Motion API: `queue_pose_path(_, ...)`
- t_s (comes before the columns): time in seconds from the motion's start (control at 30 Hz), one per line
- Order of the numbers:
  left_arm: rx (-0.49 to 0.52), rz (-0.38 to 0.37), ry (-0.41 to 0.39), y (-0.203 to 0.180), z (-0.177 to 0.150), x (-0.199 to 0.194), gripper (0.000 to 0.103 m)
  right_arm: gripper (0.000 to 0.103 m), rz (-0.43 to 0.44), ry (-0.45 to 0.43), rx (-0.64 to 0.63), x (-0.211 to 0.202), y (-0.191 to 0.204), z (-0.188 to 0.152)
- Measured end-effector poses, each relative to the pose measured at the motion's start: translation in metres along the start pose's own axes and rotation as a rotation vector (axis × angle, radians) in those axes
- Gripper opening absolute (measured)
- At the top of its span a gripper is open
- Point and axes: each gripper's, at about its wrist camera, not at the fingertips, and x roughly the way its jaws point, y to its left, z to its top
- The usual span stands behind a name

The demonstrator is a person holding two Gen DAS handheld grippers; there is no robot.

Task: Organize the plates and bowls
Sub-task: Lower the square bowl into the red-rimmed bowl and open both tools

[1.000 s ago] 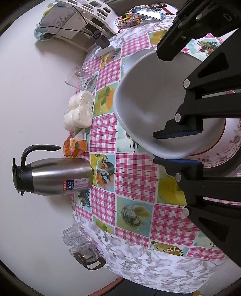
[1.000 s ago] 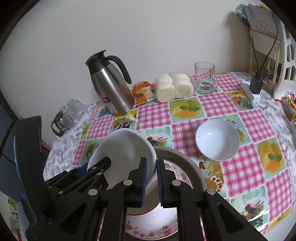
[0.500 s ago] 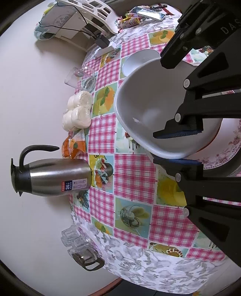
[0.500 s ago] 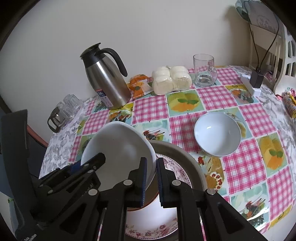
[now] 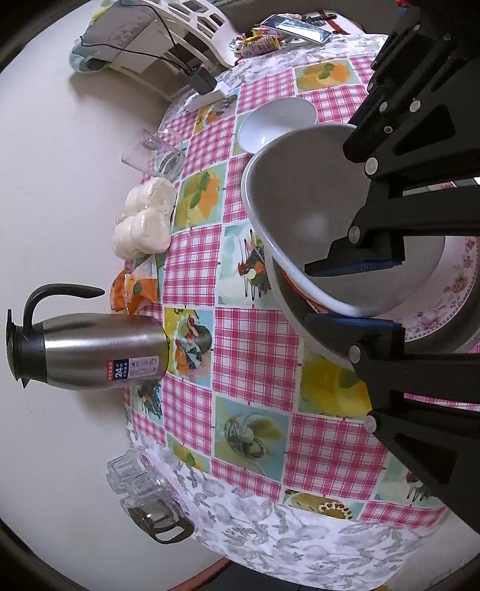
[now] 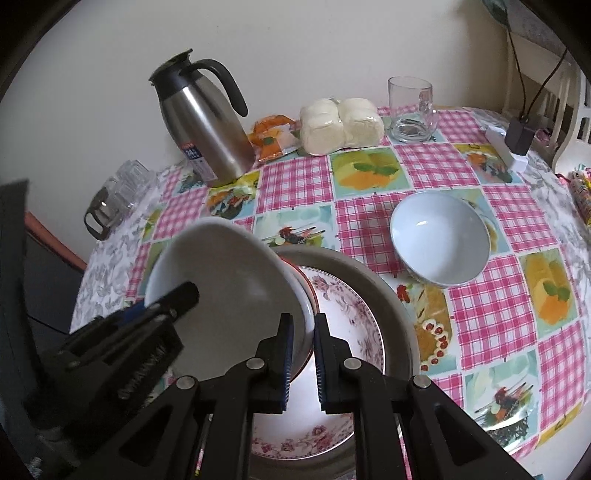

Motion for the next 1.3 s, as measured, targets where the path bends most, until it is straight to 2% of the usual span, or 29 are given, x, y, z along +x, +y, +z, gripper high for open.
queue_pose_path(0.17,-0.005,-0.006,-0.004,0.0,0.0,-0.001,0.019,0.012,0.037,0.001,0.022,-0.001,-0.004,0.001)
queue_pose_path(0.43,-0.027,-0.065,-0.023,0.003,0.003,-0.012,0.021,0.012,0.132,0.062,0.1,-0.001,-0.017,0.0)
queue_pose_path(0.63,-0.039,-0.061,0.027,0.003,0.001,0.003,0.021,0.013,0.109,0.091,0.106,0.008,-0.018,-0.002)
queue_pose_path(0.97,-0.068,-0.064,-0.014,0.01,0.003,-0.005,0.024,0.015,0.109,0.022,0.071,-0.008,-0.017,0.005)
queue_pose_path(1.0,-0.069,-0.062,-0.018,0.01,0.004,-0.007,0.03,0.015,0.109,0.017,0.071,-0.009,-0.018,0.005)
queue_pose_path(1.03,-0.069,-0.058,-0.021,0.011,0.004,-0.007,0.045,0.015,0.107,0.007,0.072,-0.011,-0.019,0.006)
queue_pose_path(1.07,-0.07,-0.048,-0.025,0.011,0.004,-0.008,0.054,0.018,0.101,0.001,0.073,-0.012,-0.02,0.007)
queue_pose_path(1.1,-0.072,-0.035,-0.031,0.012,0.005,-0.01,0.063,0.034,0.099,-0.004,0.073,-0.013,-0.021,0.007)
queue_pose_path(1.13,-0.075,-0.024,-0.036,0.013,0.005,-0.011,0.063,0.044,0.09,-0.013,0.074,-0.014,-0.023,0.008)
queue_pose_path(1.17,-0.079,-0.018,-0.038,0.014,0.005,-0.012,0.063,0.06,0.076,-0.023,0.075,-0.015,-0.024,0.008)
queue_pose_path(1.3,-0.108,0.033,-0.031,0.023,0.005,-0.012,0.064,0.062,0.03,-0.036,0.07,-0.017,-0.026,0.009)
